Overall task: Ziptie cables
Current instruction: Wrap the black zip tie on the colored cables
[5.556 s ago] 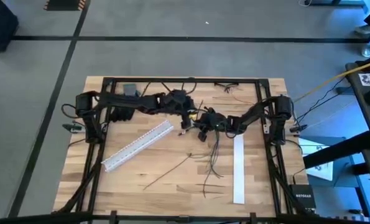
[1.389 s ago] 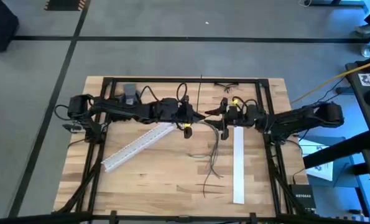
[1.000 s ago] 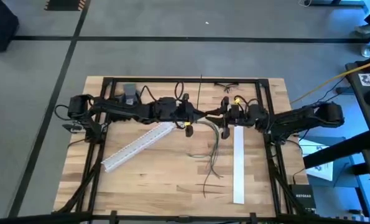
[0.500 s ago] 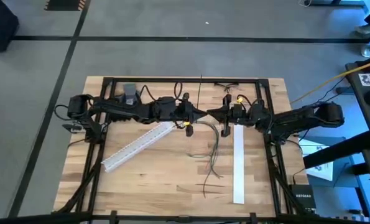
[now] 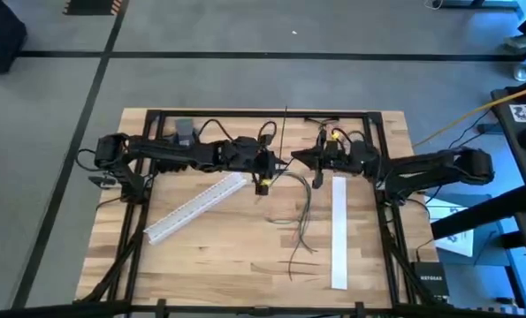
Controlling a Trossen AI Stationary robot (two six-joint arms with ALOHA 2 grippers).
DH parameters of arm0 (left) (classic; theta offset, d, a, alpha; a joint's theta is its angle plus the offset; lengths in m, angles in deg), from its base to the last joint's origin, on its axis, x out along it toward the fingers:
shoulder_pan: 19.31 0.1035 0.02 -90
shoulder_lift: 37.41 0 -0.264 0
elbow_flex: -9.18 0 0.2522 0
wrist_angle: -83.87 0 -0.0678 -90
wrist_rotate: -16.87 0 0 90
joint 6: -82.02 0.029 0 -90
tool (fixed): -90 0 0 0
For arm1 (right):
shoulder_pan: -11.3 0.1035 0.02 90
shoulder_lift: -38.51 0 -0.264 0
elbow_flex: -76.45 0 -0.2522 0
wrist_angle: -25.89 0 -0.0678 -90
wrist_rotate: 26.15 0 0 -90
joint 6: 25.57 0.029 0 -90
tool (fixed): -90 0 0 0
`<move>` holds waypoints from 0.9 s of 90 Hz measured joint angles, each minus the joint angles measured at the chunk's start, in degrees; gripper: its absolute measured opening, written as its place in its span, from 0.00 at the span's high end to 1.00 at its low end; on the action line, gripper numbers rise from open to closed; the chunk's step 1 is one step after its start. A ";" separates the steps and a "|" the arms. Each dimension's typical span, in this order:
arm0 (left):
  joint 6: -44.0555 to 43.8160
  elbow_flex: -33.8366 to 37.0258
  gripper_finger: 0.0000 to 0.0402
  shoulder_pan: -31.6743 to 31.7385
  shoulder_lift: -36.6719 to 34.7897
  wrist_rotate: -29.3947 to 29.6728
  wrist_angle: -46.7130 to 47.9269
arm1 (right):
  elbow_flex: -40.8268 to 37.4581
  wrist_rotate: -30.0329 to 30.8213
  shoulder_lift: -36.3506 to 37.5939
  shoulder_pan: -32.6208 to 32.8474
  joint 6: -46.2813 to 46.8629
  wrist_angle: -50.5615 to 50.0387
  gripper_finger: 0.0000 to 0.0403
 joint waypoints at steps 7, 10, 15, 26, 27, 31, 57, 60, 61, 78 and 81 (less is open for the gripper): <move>7.65 -0.03 0.74 -0.60 -0.08 0.91 3.27 | 4.04 -2.95 0.39 -1.62 0.53 -9.76 1.00; 10.57 -0.03 0.72 -1.01 -0.10 1.87 4.31 | 5.73 -3.81 0.39 -2.27 0.51 -13.81 1.00; 15.36 -0.03 0.70 -1.70 -0.12 3.35 5.48 | 8.47 -5.50 0.39 -3.58 0.50 -20.44 1.00; 24.39 -0.03 0.68 -3.34 -0.32 5.93 6.49 | 13.81 -9.34 0.26 -6.95 0.30 -31.07 1.00; 25.08 -0.03 0.68 -3.49 -0.32 6.15 6.55 | 14.21 -9.73 0.26 -7.26 0.28 -31.91 1.00; 27.88 0.05 0.68 -4.08 -0.32 6.97 6.62 | 15.44 -11.45 0.26 -8.49 0.23 -34.43 1.00; 45.76 0.37 0.68 -6.17 0.81 7.40 6.14 | 18.27 -29.95 0.20 -15.29 3.91 -35.58 1.00; 47.54 0.37 0.68 -6.27 1.21 7.43 5.67 | 18.27 -31.39 0.20 -15.75 4.55 -35.76 1.00; 48.19 0.37 0.68 -6.33 1.35 7.43 5.52 | 18.27 -31.86 0.20 -15.87 4.77 -35.83 1.00; 58.43 0.41 0.68 -6.37 3.24 7.81 3.66 | 18.27 -37.80 0.19 -16.54 5.80 -37.31 1.00; 59.87 0.41 0.68 -6.43 3.57 7.83 2.64 | 18.27 -37.92 0.11 -16.52 5.86 -37.51 1.00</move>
